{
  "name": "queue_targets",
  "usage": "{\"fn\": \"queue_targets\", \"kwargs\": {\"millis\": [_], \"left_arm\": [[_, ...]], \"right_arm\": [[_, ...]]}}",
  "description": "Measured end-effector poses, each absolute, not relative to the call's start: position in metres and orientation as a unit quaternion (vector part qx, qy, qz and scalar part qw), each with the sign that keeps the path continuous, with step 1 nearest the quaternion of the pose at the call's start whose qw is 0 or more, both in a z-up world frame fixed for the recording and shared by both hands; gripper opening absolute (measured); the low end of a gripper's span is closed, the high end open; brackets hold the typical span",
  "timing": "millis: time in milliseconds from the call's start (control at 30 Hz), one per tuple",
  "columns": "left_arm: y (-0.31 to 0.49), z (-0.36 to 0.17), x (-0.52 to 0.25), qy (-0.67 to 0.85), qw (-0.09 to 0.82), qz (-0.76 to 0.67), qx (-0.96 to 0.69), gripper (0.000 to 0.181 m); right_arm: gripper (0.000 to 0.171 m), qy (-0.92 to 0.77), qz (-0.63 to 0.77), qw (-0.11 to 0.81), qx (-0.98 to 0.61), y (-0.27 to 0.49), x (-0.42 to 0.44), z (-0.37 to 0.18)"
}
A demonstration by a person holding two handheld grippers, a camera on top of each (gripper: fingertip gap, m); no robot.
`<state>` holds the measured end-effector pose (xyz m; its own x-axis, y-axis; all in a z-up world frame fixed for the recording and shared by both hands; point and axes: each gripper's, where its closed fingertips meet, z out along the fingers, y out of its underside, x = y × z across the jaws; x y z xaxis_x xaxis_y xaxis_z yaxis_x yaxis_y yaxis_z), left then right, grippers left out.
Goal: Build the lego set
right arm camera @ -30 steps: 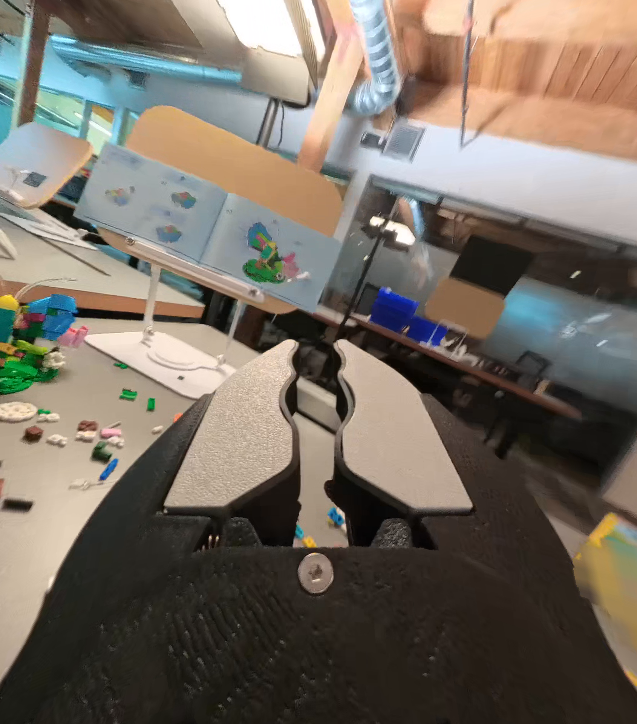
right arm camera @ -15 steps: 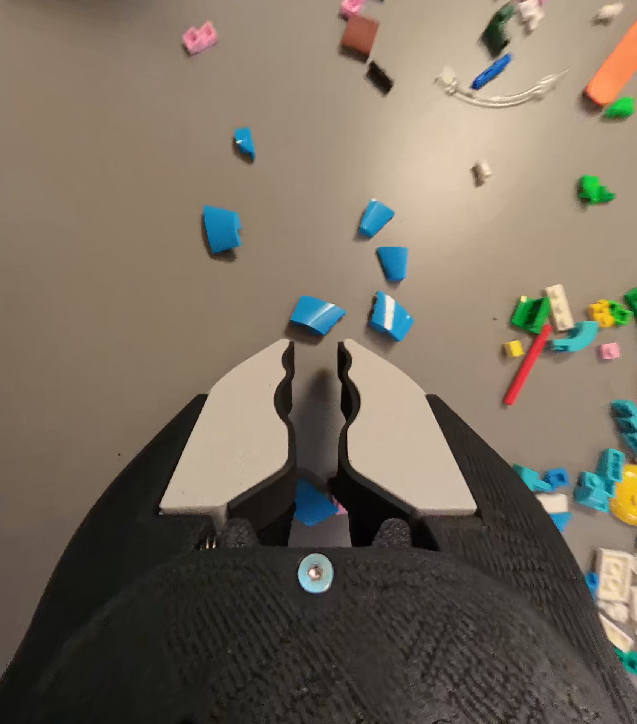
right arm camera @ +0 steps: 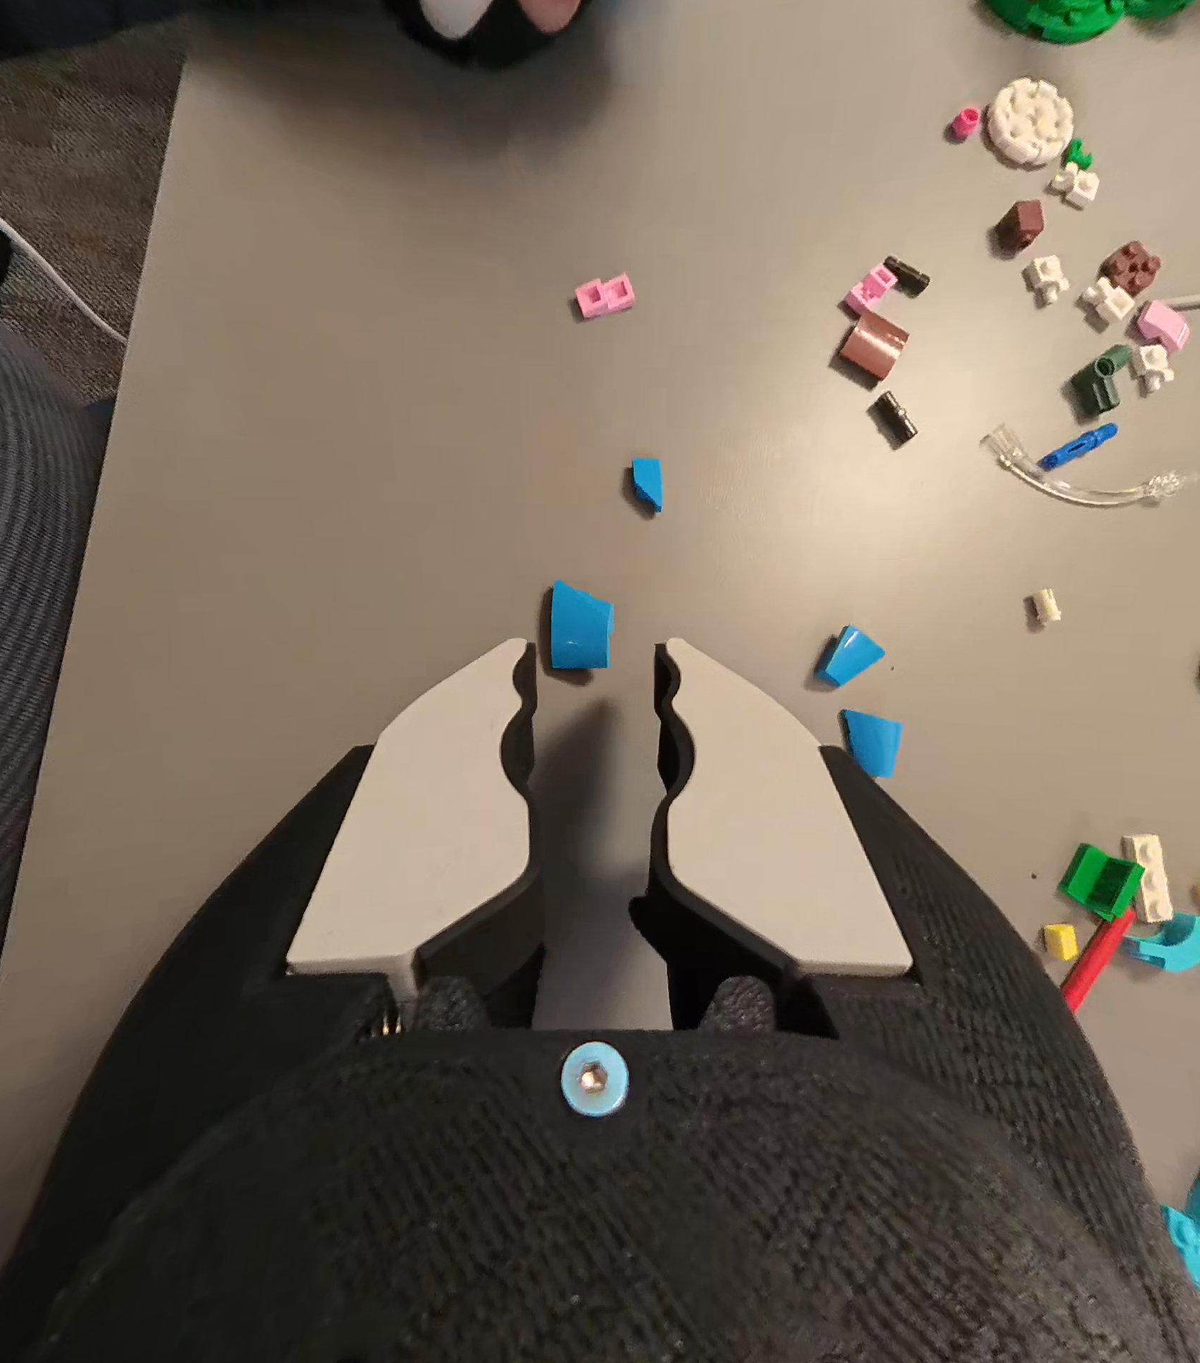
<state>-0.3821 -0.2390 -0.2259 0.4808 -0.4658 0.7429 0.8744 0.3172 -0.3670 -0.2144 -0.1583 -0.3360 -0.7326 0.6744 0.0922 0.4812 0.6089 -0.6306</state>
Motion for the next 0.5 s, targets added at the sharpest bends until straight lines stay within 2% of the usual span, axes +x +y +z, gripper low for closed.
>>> {"fn": "queue_targets", "kwargs": {"millis": [500], "left_arm": [[-0.239, -0.226, -0.382, -0.264, 0.767, -0.437, -0.388, 0.014]], "right_arm": [[0.029, -0.876, 0.267, 0.183, -0.356, -0.135, -0.21, -0.331]]}}
